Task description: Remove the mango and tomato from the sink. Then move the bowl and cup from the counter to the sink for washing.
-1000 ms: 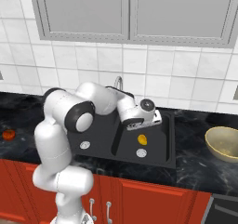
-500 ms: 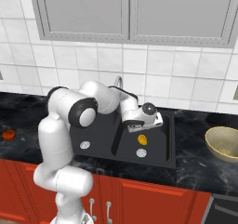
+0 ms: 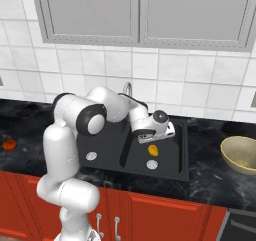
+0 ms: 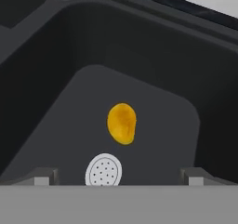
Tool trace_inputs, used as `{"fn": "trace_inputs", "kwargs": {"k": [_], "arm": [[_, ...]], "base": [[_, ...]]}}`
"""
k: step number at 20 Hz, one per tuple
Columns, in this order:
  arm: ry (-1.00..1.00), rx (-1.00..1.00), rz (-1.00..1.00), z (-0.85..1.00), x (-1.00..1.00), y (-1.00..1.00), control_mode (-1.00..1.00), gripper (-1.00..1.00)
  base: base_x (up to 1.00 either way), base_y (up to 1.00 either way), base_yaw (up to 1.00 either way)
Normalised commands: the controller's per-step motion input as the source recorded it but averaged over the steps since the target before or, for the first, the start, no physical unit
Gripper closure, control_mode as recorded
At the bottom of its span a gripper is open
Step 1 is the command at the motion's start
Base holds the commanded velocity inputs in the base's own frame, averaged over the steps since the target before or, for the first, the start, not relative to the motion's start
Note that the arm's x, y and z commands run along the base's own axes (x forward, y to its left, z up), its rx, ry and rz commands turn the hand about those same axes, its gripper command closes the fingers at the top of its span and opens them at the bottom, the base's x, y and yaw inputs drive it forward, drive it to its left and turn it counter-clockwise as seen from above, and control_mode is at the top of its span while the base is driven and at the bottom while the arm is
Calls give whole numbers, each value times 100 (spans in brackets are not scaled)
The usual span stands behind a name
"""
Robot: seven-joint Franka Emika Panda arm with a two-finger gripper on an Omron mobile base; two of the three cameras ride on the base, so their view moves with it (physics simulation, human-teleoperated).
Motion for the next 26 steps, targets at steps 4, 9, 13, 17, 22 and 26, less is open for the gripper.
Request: {"fn": "trace_inputs", "kwargs": {"k": [4,9,13,17,22,26], "arm": [[5,0,0,-1,2,0,-100,-100],[2,2,0,-6,5,1,-100,-100],[0,5,0,-7,5,7,-100,-100],[0,4,-1,-14,4,4,-100,-100],[0,0,-5,-17,4,5,-100,-100],[0,0,-5,-16,8,3,-100,-100]], "base": [[0,0,0],[0,0,0],[0,0,0],[0,0,0],[0,0,0],[0,0,0]]}}
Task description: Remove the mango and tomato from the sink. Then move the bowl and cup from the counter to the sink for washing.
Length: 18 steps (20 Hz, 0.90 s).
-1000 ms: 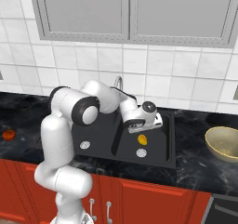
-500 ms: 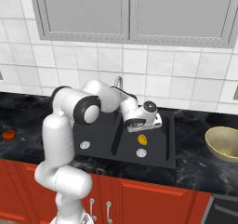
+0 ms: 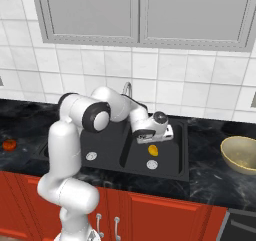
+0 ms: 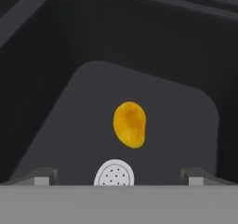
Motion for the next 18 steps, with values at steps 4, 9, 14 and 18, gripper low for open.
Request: {"fn": "trace_inputs", "kwargs": {"k": [4,9,14,18], "arm": [[0,0,-4,-15,6,0,-100,-100],[0,0,-4,-17,7,0,-100,-100],[0,1,-2,-16,11,0,-100,-100],[0,1,0,-15,14,0,-100,-100]], "base": [[0,0,0],[0,0,0],[0,0,0],[0,0,0]]}}
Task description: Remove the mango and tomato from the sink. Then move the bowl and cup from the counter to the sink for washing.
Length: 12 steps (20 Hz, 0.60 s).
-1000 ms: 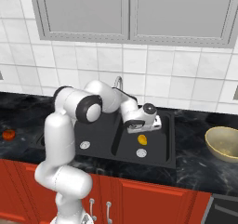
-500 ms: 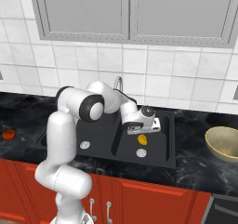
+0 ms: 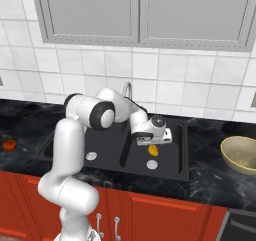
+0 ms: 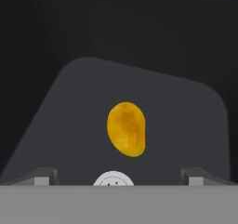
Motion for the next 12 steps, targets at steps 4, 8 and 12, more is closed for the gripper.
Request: {"fn": "trace_inputs", "kwargs": {"k": [4,8,12], "arm": [[0,2,0,-18,13,0,-100,-100],[0,0,0,-20,13,0,-100,-100],[0,0,-2,-20,13,0,-100,-100]], "base": [[0,0,0],[0,0,0],[0,0,0]]}}
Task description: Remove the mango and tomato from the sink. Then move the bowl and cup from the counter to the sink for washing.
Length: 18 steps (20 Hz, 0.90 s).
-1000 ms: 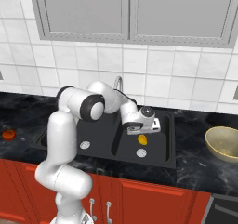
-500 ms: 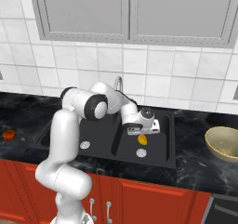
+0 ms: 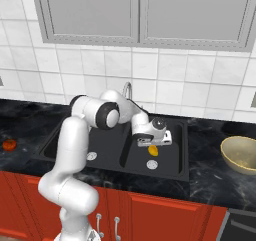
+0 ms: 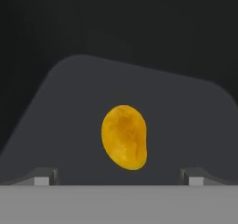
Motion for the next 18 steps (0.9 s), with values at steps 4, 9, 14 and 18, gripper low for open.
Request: {"fn": "trace_inputs", "kwargs": {"k": [4,9,14,18], "arm": [[0,0,-1,-19,14,0,-100,-100],[0,0,-2,-20,11,0,-100,-100],[0,0,-2,-21,16,1,-100,-100],[0,0,-2,-20,16,3,-100,-100]], "base": [[0,0,0],[0,0,0],[0,0,0],[0,0,0]]}}
